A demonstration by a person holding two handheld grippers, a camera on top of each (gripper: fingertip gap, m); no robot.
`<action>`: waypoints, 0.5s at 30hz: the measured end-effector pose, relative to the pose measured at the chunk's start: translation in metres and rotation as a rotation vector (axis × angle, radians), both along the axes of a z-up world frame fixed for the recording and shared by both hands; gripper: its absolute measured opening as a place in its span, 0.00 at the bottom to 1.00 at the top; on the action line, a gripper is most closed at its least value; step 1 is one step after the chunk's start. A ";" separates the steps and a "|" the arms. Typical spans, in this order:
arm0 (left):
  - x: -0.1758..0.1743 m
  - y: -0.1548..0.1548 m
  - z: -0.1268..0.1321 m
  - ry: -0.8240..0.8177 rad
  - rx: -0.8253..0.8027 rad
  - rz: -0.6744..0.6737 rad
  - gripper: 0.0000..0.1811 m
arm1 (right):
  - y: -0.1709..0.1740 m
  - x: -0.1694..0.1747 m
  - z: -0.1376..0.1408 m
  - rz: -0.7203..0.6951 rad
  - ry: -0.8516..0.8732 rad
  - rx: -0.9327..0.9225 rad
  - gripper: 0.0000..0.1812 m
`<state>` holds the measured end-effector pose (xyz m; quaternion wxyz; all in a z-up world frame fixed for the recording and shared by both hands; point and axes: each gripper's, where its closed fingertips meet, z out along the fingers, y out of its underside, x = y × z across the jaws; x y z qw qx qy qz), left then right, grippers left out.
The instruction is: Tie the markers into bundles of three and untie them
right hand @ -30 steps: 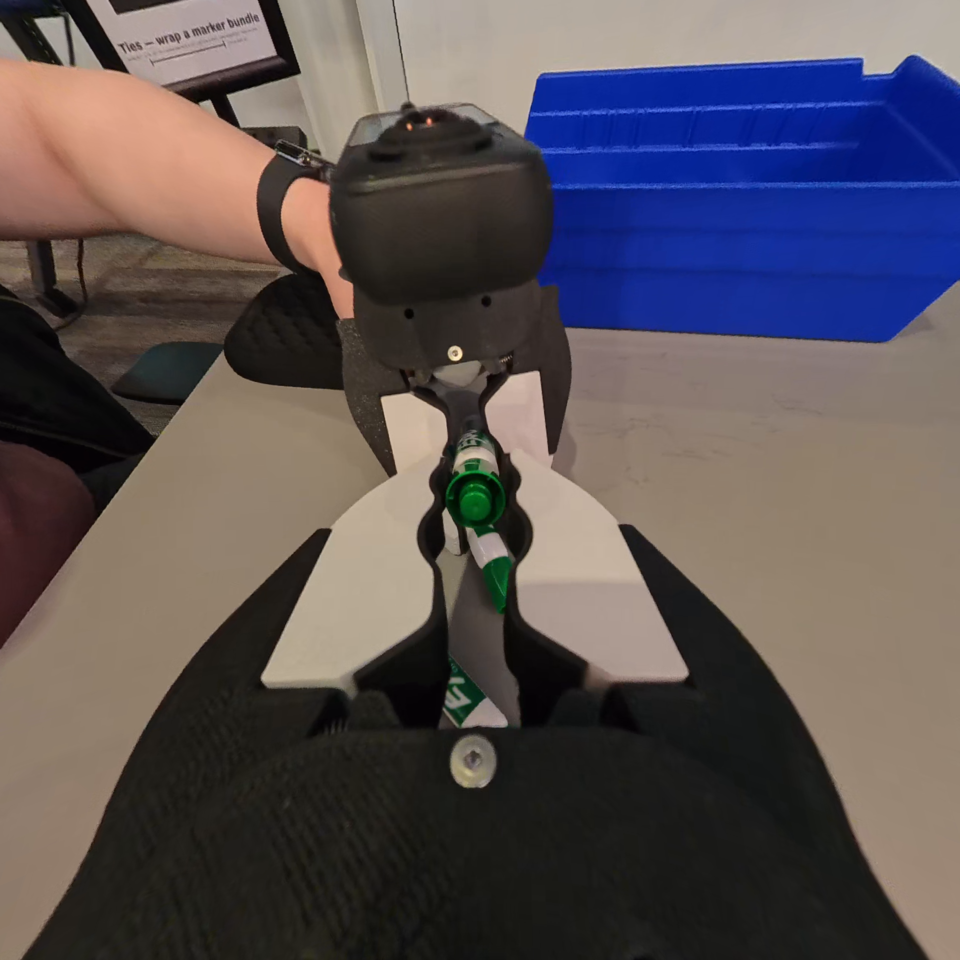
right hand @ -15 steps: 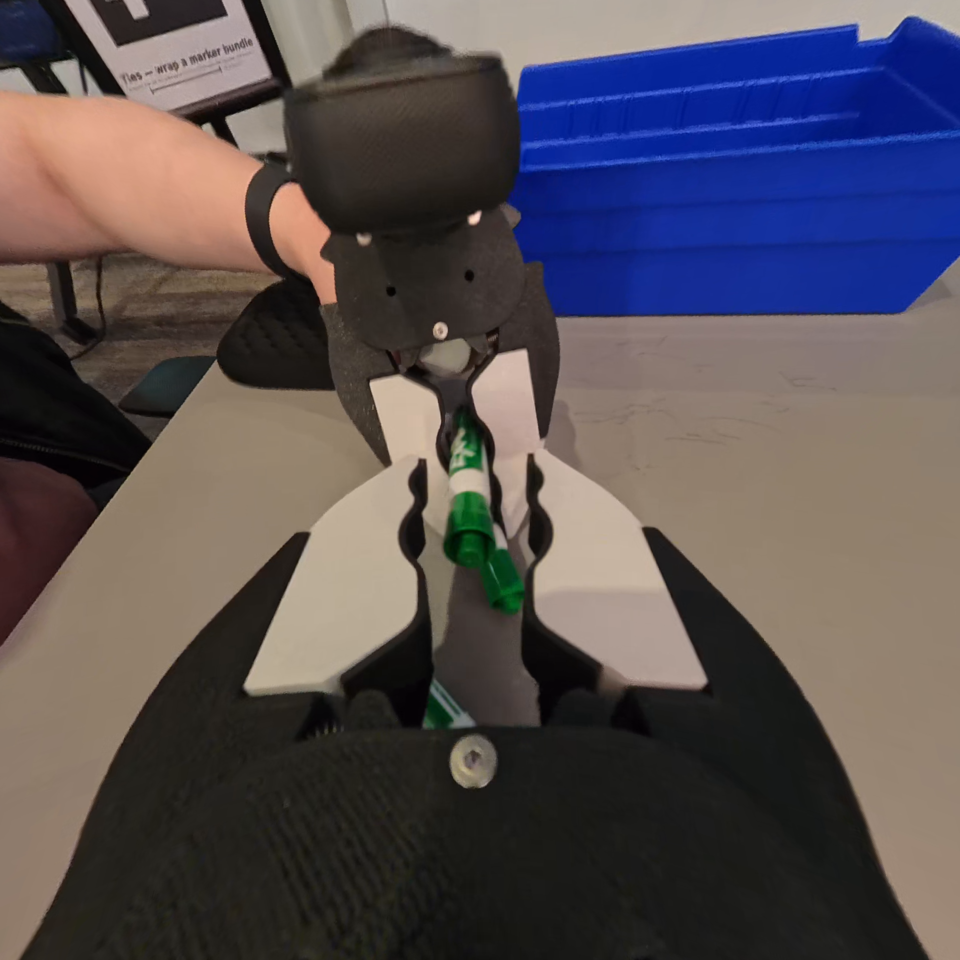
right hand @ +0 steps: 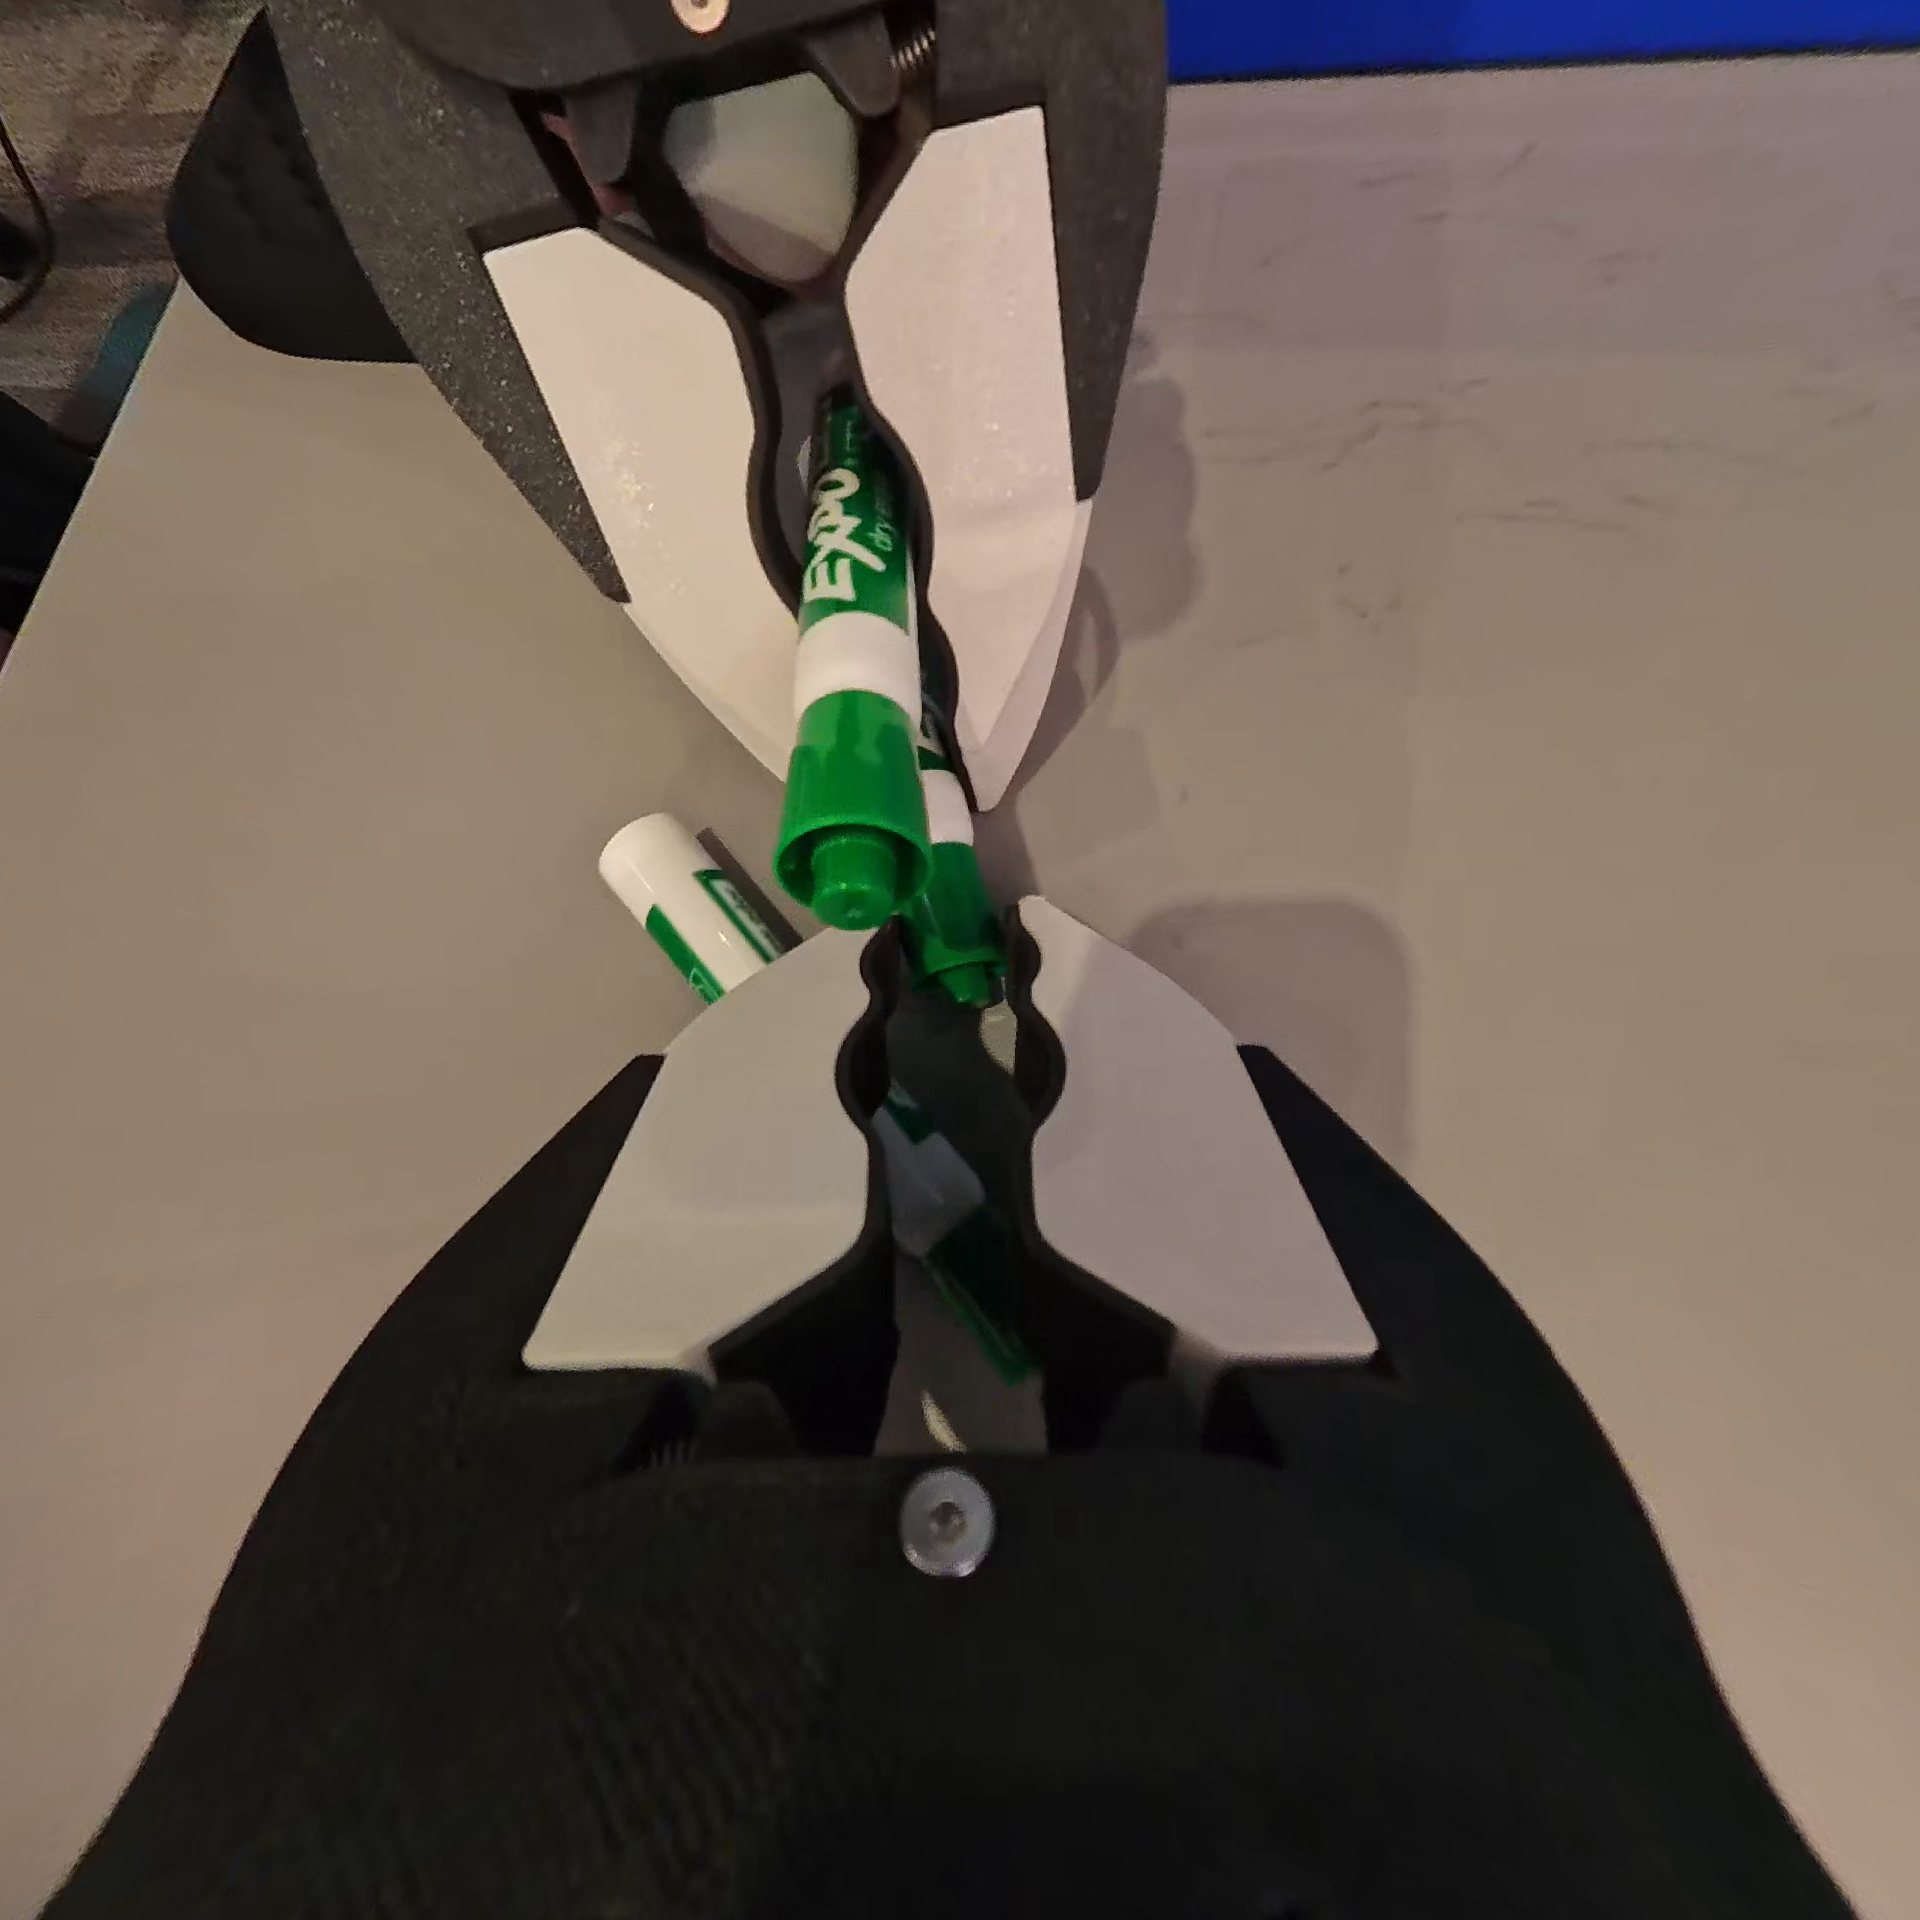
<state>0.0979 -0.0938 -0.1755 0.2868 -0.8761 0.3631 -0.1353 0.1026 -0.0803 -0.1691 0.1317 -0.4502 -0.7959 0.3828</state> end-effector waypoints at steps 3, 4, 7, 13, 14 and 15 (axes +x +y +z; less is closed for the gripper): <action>0.000 -0.001 0.000 -0.004 -0.023 0.005 0.10 | -0.001 0.000 0.002 0.009 0.017 -0.002 0.11; -0.001 -0.001 0.000 -0.002 -0.037 0.011 0.10 | -0.002 0.000 0.005 0.007 0.026 -0.011 0.11; -0.002 -0.002 0.001 -0.010 -0.074 0.023 0.11 | -0.004 -0.001 0.018 -0.006 0.068 -0.063 0.11; -0.005 -0.006 0.000 0.034 -0.094 0.005 0.13 | -0.003 -0.003 0.035 -0.045 0.111 -0.180 0.11; -0.005 -0.006 0.000 0.046 -0.094 0.000 0.13 | -0.004 -0.003 0.036 -0.049 0.110 -0.199 0.11; -0.005 -0.006 0.000 0.058 -0.097 -0.003 0.13 | -0.004 -0.004 0.038 -0.055 0.113 -0.218 0.11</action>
